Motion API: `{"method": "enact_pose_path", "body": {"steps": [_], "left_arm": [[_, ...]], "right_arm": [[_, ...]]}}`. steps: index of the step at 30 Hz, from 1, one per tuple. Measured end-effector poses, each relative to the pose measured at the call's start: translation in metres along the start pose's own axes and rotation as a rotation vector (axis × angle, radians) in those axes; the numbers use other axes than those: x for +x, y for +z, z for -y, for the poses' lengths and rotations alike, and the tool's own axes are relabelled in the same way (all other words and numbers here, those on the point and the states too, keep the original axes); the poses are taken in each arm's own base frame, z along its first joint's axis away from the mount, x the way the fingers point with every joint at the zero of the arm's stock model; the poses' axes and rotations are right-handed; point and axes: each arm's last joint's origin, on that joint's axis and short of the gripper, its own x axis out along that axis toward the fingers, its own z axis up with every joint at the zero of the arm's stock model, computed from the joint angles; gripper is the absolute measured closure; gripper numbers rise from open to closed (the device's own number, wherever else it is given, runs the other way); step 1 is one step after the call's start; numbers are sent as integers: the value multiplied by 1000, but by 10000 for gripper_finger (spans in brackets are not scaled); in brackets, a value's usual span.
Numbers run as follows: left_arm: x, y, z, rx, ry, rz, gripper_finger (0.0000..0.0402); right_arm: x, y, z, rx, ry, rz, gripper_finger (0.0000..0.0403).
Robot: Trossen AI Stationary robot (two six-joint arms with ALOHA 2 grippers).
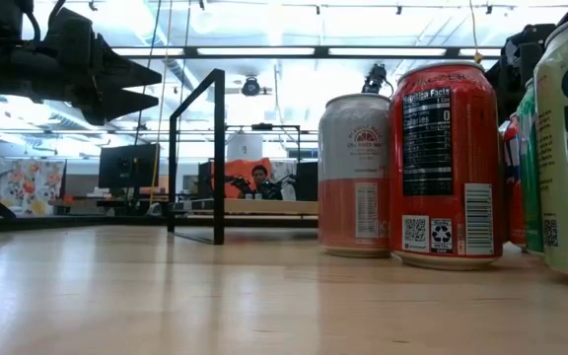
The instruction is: Place canned beverage on shelf
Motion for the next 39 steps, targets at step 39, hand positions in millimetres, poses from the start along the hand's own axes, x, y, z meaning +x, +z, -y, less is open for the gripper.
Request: {"method": "enact_pose_path", "body": {"steps": [39], "left_arm": [[-1, -2, 2, -193, -26, -25, 13]], "right_arm": [[0, 0, 0, 0, 0, 0, 105]]}}
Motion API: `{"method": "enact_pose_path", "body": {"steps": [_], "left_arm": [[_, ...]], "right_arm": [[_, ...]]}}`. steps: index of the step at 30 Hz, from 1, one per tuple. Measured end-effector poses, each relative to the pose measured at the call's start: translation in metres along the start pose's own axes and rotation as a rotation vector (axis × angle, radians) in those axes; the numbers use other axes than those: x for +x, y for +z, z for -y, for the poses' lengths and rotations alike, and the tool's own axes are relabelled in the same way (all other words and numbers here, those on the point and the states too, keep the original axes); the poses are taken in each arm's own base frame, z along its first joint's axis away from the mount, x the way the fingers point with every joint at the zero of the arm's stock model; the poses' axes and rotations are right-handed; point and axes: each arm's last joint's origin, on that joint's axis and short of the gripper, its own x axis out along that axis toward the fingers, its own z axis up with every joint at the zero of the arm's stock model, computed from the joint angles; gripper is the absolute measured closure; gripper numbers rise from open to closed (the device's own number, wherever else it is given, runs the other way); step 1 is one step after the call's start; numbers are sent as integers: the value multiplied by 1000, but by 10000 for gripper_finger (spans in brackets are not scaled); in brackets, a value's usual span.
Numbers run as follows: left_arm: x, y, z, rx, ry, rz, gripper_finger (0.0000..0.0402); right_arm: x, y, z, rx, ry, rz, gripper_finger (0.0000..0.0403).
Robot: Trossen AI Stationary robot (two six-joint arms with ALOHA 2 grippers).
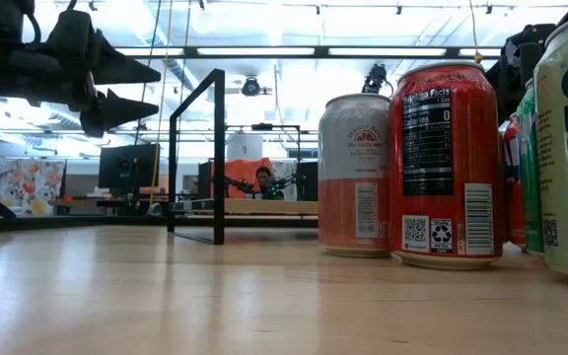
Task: Place canned beverage on shelf
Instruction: Put the orange white soda can on the shelf
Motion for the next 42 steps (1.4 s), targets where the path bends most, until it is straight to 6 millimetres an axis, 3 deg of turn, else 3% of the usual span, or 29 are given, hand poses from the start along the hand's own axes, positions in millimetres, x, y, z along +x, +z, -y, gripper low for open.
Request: {"method": "enact_pose_path", "body": {"steps": [6, 11, 18, 25, 34, 42], "left_arm": [[1, 6, 3, -44, -63, 15, 13], [13, 22, 18, 2, -174, -112, 13], [39, 54, 55, 125, -263, -290, 13], [62, 54, 97, 251, -354, -375, 13], [110, 47, 159, 322, -387, -642, 13], [168, 47, 199, 466, -387, -835, 13]], "right_arm": [[0, 8, 1, 0, -33, 87, 105], [-1, 15, 0, 27, -18, 157, 105], [-2, 18, 1, 240, -37, 196, 105], [-2, 17, -3, 419, 135, 151, 105], [0, 12, -15, 516, 385, 17, 105], [7, 1, -25, 399, 356, -86, 105]]}}
